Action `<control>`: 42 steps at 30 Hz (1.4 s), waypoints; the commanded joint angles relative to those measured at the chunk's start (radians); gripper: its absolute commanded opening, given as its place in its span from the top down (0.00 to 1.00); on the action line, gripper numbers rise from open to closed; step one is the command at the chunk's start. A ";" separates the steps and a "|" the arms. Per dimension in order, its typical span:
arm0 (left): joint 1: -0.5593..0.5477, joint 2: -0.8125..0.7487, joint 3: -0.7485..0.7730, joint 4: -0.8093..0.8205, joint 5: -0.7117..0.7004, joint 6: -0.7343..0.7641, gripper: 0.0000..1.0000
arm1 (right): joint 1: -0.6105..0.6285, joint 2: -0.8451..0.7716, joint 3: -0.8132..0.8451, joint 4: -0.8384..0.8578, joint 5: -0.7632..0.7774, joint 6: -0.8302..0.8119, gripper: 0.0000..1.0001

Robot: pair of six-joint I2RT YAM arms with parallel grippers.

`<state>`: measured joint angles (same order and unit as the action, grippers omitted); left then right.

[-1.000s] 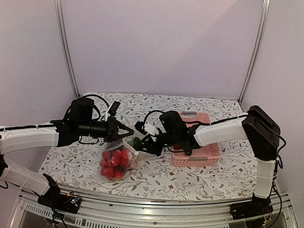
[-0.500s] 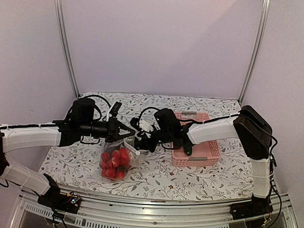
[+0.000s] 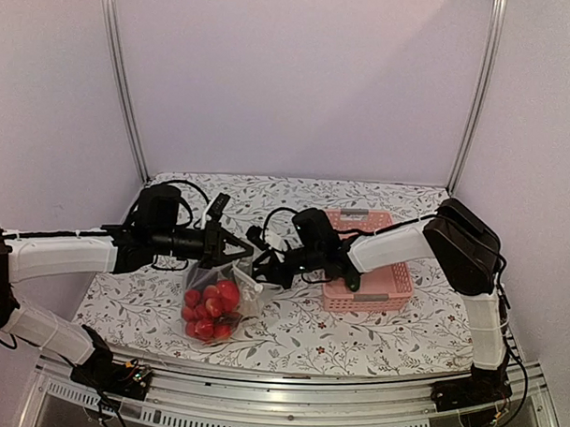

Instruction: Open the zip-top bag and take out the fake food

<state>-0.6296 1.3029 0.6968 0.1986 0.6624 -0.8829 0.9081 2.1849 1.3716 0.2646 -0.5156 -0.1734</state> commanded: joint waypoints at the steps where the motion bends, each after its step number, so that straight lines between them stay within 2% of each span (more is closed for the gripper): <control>1: 0.023 0.000 0.027 -0.008 -0.007 0.024 1.00 | 0.006 -0.100 -0.075 0.047 -0.163 0.000 0.50; 4: 0.025 0.015 0.035 -0.013 -0.016 0.031 1.00 | 0.018 -0.179 -0.137 0.075 -0.197 0.004 0.53; 10: 0.023 0.033 0.056 -0.041 -0.032 0.054 1.00 | 0.004 -0.241 -0.176 0.067 -0.079 0.056 0.51; 16: 0.024 0.033 0.048 -0.035 -0.030 0.047 1.00 | 0.002 -0.153 -0.091 0.019 0.005 0.064 0.34; 21: 0.019 0.041 0.053 -0.018 -0.016 0.037 1.00 | -0.005 -0.044 -0.016 -0.015 0.031 0.053 0.25; 32: 0.018 0.078 0.056 -0.016 0.006 0.040 1.00 | -0.015 0.066 0.019 -0.026 0.033 0.090 0.23; 36: 0.019 0.088 0.065 -0.023 0.012 0.049 1.00 | -0.015 0.104 0.038 -0.054 0.033 0.096 0.17; 38: 0.019 0.090 0.066 -0.024 0.012 0.051 1.00 | -0.015 0.109 0.040 -0.054 0.029 0.097 0.19; 42: 0.021 0.092 0.060 -0.028 0.004 0.056 1.00 | -0.014 0.111 0.044 -0.055 0.027 0.087 0.36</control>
<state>-0.6186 1.3937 0.7345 0.1665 0.6479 -0.8463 0.9001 2.2559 1.4017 0.2581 -0.4984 -0.0902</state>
